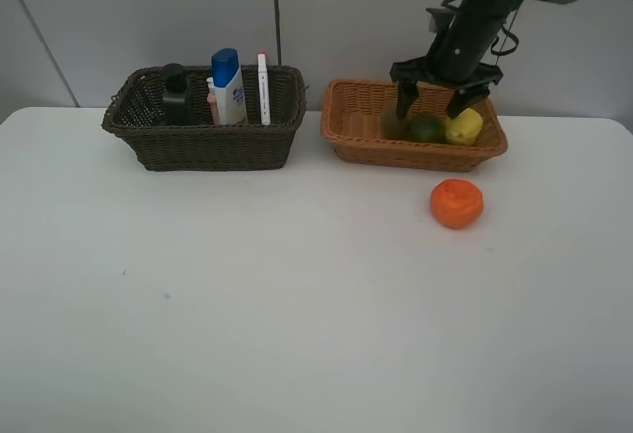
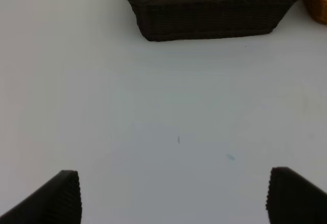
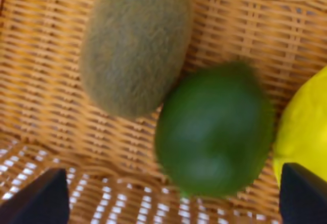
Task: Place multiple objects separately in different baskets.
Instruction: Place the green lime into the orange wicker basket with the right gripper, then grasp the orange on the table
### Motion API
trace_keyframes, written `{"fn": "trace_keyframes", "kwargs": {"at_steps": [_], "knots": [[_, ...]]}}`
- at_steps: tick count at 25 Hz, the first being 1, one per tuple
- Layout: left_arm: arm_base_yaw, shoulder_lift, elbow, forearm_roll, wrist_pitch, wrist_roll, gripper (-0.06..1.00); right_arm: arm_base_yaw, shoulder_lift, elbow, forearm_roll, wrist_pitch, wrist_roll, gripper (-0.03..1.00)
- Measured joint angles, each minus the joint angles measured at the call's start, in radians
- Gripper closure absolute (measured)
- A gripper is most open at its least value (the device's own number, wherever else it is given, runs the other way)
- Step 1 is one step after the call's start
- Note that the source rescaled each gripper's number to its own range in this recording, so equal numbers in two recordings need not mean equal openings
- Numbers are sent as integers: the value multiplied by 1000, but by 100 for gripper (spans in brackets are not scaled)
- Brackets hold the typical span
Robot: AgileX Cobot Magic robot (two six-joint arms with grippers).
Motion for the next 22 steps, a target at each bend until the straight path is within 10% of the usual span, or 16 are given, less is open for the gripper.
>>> {"fn": "trace_keyframes", "kwargs": {"at_steps": [7, 15, 22], "knots": [[0, 0, 0, 0, -1, 0, 0, -1, -126, 50, 21, 84, 2, 1], [0, 0, 0, 0, -1, 0, 0, -1, -352, 470, 32, 86, 69, 1], [0, 0, 0, 0, -1, 0, 0, -1, -381, 710, 34, -160, 56, 1]]}}
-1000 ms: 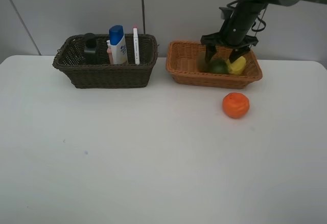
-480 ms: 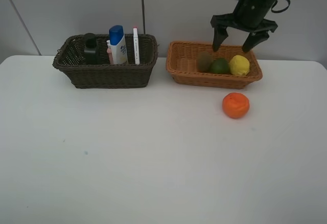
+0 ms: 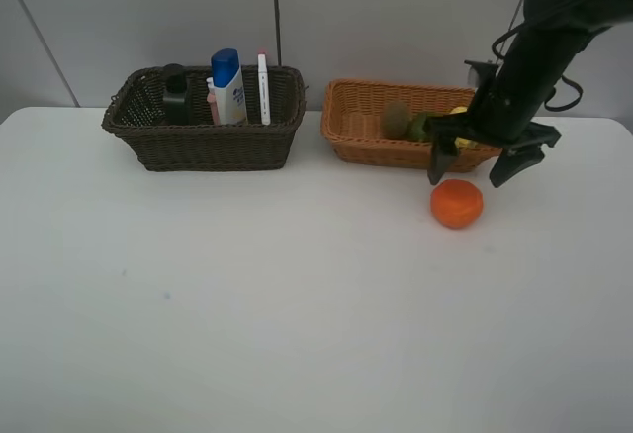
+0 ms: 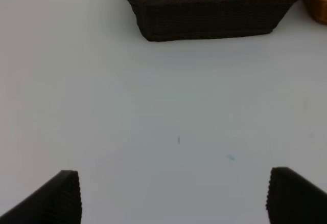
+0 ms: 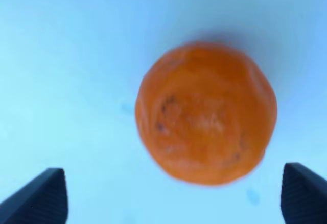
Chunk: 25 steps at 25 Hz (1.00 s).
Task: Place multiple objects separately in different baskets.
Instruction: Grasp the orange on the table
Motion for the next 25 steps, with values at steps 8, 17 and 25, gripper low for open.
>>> {"fn": "trace_keyframes", "kwargs": {"at_steps": [8, 17, 25], "knots": [[0, 0, 0, 0, 0, 0, 0, 0, 0, 97, -49, -204, -6, 1], [0, 0, 0, 0, 0, 0, 0, 0, 66, 100, -70, -262, -6, 1], [0, 0, 0, 0, 0, 0, 0, 0, 137, 103, -78, -286, -6, 1]]}}
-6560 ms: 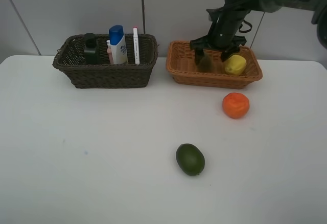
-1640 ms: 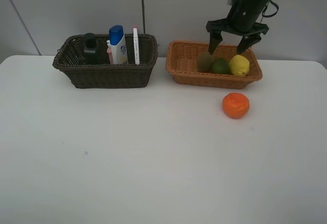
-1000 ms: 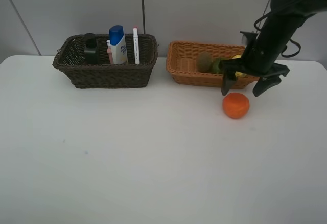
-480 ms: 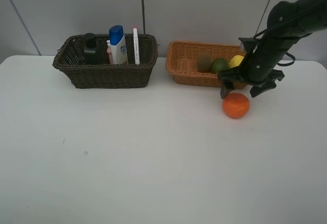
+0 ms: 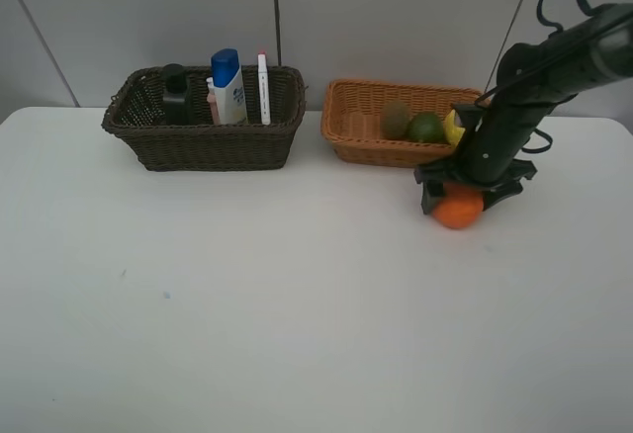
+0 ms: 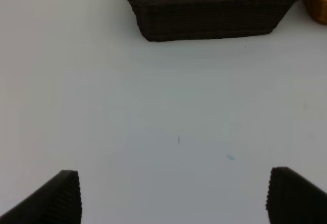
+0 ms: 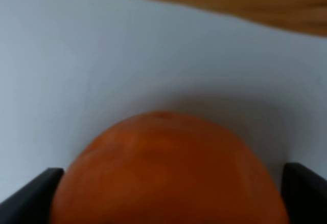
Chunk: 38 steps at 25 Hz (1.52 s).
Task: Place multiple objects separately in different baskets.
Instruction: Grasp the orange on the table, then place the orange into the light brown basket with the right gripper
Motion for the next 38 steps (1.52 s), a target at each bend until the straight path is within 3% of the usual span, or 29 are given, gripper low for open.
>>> {"fn": "trace_keyframes", "kwargs": {"at_steps": [2, 4, 6, 12, 19, 27, 33, 34, 37, 38], "knots": [[0, 0, 0, 0, 0, 0, 0, 0, 9, 0, -3, 0, -1, 1], [0, 0, 0, 0, -1, 0, 0, 0, 10, 0, -4, 8, -3, 11], [0, 0, 0, 0, -1, 0, 0, 0, 10, -2, -4, 27, -3, 46], [0, 0, 0, 0, -2, 0, 0, 0, 14, -65, 1, 152, -8, 46], [0, 0, 0, 0, -2, 0, 0, 0, -88, -237, 43, 215, -19, 46], [0, 0, 0, 0, -2, 0, 0, 114, 26, -590, 90, 191, -46, 46], [0, 0, 0, 0, -2, 0, 0, 199, 192, -741, 90, 172, -46, 46], [0, 0, 0, 0, -2, 0, 0, 205, 212, -747, 86, 172, -47, 44], [0, 0, 0, 0, -2, 0, 0, 207, 253, -751, 58, 199, -48, 12], [0, 0, 0, 0, -2, 0, 0, 207, 256, -751, 44, 215, -49, 6]]}}
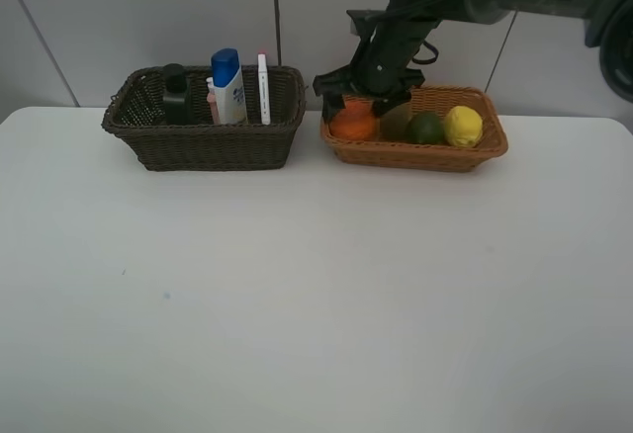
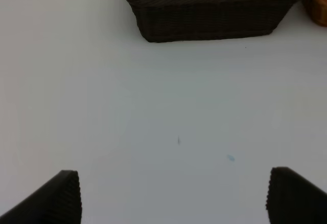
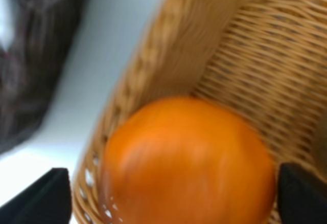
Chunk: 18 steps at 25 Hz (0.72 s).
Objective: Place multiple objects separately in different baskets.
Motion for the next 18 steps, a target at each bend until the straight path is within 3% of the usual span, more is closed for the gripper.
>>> {"fn": "trace_keyframes", "kwargs": {"at_steps": [2, 10, 15, 18], "knots": [[0, 0, 0, 0, 0, 0, 0, 0, -5, -3, -12, 37, 0, 1], [0, 0, 0, 0, 0, 0, 0, -41, -152, -46, -106, 174, 40, -3], [0, 0, 0, 0, 0, 0, 0, -228, -229, -19, -139, 284, 99, -3], [0, 0, 0, 0, 0, 0, 0, -350, -259, 108, -132, 311, 110, -3]]}}
